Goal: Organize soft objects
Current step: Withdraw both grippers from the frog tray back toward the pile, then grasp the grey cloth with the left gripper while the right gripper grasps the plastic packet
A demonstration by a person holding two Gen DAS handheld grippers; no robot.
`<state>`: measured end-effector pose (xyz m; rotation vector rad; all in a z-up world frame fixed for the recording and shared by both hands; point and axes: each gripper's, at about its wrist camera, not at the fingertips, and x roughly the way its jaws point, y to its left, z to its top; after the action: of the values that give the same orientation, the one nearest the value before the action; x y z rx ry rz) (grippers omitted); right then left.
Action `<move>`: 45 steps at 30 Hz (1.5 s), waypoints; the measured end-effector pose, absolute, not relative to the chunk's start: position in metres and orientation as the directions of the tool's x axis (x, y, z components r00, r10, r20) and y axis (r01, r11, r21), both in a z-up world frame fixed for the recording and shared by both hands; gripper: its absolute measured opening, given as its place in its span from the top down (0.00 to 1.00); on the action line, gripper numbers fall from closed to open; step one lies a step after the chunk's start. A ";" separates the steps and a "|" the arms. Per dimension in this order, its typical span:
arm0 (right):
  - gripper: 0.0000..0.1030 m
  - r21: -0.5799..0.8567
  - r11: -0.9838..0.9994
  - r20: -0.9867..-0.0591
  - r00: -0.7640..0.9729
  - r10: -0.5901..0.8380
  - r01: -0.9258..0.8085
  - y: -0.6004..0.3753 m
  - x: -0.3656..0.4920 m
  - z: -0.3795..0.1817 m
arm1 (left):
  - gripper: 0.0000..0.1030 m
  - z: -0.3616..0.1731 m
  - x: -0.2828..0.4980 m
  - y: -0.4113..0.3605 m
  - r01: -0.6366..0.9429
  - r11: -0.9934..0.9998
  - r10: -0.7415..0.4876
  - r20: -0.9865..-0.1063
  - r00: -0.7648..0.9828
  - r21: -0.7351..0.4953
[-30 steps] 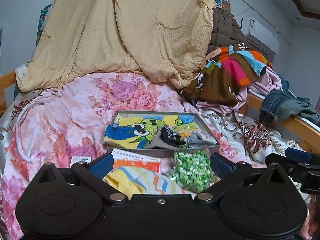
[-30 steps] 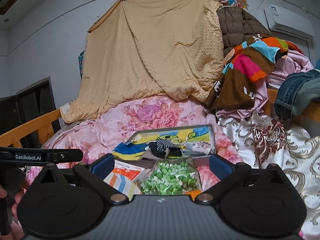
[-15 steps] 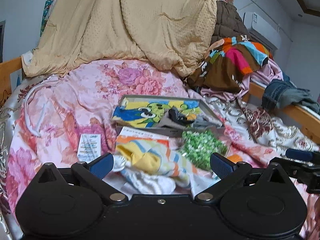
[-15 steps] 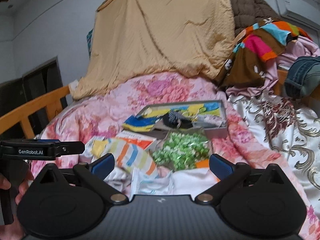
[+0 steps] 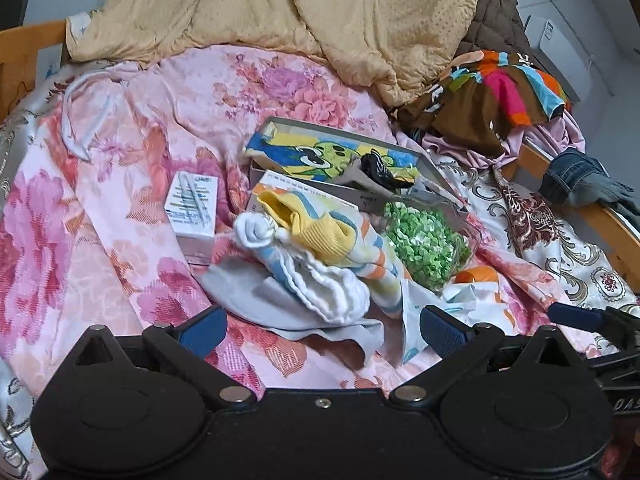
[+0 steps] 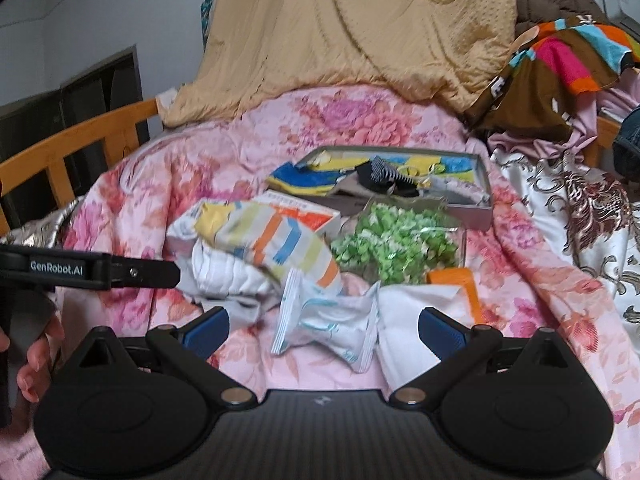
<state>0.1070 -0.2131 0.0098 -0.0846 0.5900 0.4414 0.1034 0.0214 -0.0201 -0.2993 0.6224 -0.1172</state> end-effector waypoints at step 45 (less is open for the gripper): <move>0.03 -0.329 0.758 -0.572 0.758 0.314 -0.563 -0.161 0.155 -0.052 | 0.08 -0.058 0.181 -0.005 0.213 0.977 -0.166 -0.708 0.687 -0.022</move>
<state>0.1551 -0.1607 -0.0524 -0.5149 0.5153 0.5013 0.1810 -0.0047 -0.0582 0.0640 0.7859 -0.2124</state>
